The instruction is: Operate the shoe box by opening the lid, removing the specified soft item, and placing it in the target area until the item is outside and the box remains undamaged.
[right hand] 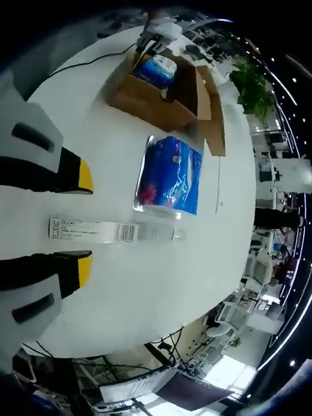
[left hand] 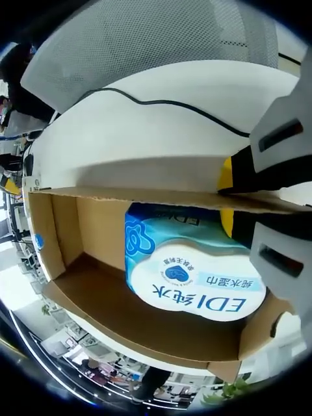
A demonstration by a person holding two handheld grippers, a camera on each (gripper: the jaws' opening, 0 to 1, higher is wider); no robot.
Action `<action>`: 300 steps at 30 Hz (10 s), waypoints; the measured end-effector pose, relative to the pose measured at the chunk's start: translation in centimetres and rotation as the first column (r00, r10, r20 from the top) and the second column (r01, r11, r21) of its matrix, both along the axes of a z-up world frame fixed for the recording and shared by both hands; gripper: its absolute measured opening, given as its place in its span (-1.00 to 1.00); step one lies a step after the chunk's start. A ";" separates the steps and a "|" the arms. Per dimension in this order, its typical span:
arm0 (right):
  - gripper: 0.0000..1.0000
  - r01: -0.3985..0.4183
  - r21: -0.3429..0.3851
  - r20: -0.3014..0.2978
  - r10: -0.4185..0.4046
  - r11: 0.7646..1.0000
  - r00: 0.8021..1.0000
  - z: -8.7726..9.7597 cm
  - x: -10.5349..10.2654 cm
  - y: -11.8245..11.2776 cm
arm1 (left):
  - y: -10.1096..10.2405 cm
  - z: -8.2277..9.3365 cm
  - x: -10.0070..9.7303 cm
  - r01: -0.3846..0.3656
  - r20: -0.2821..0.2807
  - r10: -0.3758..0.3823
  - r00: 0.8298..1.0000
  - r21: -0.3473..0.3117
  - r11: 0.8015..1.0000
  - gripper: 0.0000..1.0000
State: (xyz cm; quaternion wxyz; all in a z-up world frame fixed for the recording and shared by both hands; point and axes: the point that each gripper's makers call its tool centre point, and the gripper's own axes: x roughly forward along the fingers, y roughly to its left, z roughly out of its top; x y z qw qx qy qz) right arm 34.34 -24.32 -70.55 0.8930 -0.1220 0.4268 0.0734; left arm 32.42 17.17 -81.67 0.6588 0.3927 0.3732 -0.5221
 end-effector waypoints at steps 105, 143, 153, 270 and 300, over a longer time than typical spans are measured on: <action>-0.04 -0.714 0.104 0.044 0.714 0.692 0.699 5.8 0.4 29.0 | 0.0 0.0 -0.1 0.022 0.017 -0.022 1.000 -0.007 1.000 -0.93; -0.13 -0.844 0.093 0.002 0.847 0.529 0.531 2.9 3.8 32.0 | 0.0 0.1 0.0 0.010 0.004 -0.010 1.000 -0.007 1.000 -0.93; 0.06 -0.831 0.215 -0.070 0.857 0.512 0.510 -1.0 4.1 34.3 | -0.1 0.0 -0.1 0.016 0.005 -0.016 1.000 -0.009 1.000 -0.93; 0.40 -0.948 0.034 -0.060 0.947 0.317 0.315 -0.1 4.3 29.2 | -0.5 11.2 4.7 -0.245 0.033 0.273 0.961 -0.350 0.904 0.23; 0.42 -0.929 0.079 -0.082 0.931 0.362 0.356 -4.8 5.5 29.9 | -2.3 5.0 7.5 -0.178 -0.024 0.178 0.984 -0.257 0.950 0.44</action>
